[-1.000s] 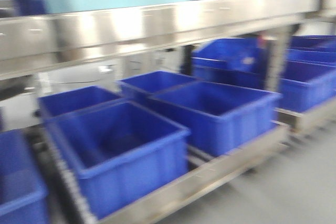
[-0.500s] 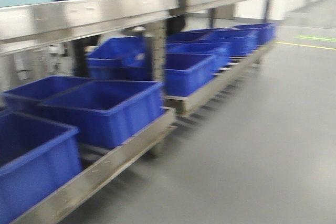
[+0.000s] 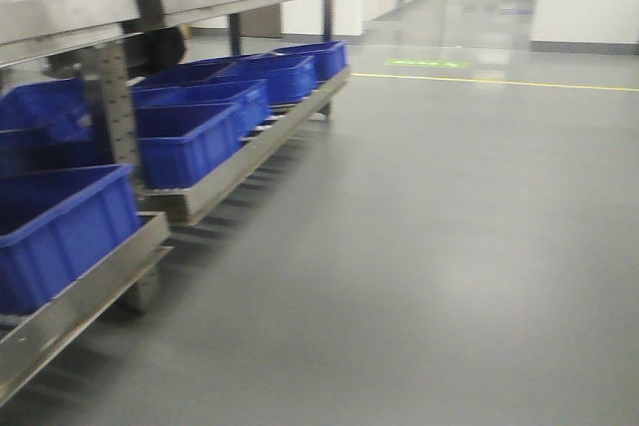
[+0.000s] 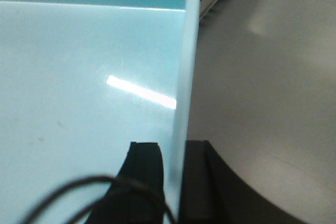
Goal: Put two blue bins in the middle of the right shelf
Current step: 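Hold the teal bin with both grippers while the base turns away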
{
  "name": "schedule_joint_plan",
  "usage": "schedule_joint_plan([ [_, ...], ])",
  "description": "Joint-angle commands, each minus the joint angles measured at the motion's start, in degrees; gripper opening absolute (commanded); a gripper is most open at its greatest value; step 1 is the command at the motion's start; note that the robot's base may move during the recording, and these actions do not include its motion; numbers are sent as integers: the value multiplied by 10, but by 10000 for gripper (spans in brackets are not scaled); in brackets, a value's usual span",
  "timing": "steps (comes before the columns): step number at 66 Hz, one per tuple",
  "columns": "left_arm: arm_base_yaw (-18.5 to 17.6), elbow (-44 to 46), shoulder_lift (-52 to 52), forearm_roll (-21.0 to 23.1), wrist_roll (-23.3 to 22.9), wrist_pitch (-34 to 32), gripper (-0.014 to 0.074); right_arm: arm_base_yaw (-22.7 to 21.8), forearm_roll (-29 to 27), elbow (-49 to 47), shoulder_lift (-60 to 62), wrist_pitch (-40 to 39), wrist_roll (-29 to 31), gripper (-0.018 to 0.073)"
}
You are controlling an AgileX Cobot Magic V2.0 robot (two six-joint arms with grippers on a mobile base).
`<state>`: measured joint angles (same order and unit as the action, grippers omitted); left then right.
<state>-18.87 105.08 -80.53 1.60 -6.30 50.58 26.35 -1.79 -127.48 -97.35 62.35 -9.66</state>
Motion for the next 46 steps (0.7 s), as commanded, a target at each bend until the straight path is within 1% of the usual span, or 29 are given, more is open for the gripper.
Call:
schedule_joint_plan([
  [1,-3,8,7,37,0,-40,-111,1,-19,-5,5,-25,7,-153],
  [46,-3,8,7,37,0,-40,-111,1,-19,-5,5,-25,7,-153],
])
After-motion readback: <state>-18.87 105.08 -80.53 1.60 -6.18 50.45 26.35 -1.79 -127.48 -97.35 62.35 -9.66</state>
